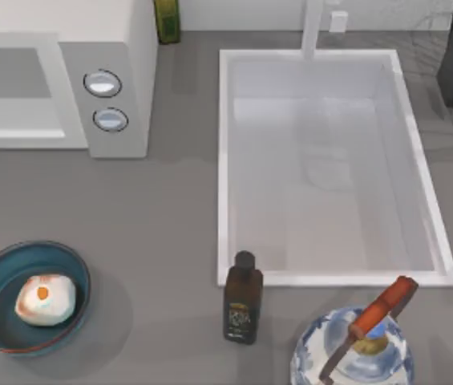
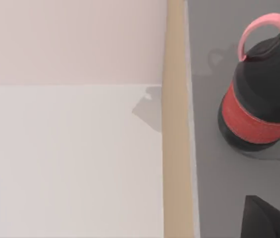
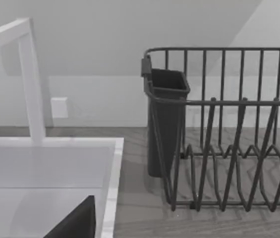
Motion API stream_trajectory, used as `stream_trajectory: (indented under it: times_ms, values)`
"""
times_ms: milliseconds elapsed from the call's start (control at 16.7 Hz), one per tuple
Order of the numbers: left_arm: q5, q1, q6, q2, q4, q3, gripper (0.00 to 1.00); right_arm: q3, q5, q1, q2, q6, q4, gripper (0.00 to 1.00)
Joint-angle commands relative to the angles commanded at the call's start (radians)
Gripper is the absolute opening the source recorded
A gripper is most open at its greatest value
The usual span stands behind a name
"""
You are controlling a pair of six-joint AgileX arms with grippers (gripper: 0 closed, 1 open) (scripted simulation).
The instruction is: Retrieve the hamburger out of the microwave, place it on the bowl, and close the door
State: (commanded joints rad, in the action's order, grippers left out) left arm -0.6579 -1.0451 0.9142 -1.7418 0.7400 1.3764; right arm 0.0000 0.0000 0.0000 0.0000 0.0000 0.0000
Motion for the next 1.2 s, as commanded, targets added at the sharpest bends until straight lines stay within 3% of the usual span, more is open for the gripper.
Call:
stream_trajectory:
  times_ms: [480, 900, 1200]
  values:
    - [-0.012, -0.003, 0.012, -0.026, 0.008, 0.006, 0.00, 0.000, 0.000, 0.000, 0.000, 0.000, 0.000, 1.00]
    - [-0.016, -0.008, 0.016, -0.118, -0.298, -0.193, 0.00, 0.000, 0.000, 0.000, 0.000, 0.000, 0.000, 1.00]
    - [-0.018, -0.010, 0.017, -0.142, -0.355, -0.243, 0.00, 0.000, 0.000, 0.000, 0.000, 0.000, 0.000, 1.00]
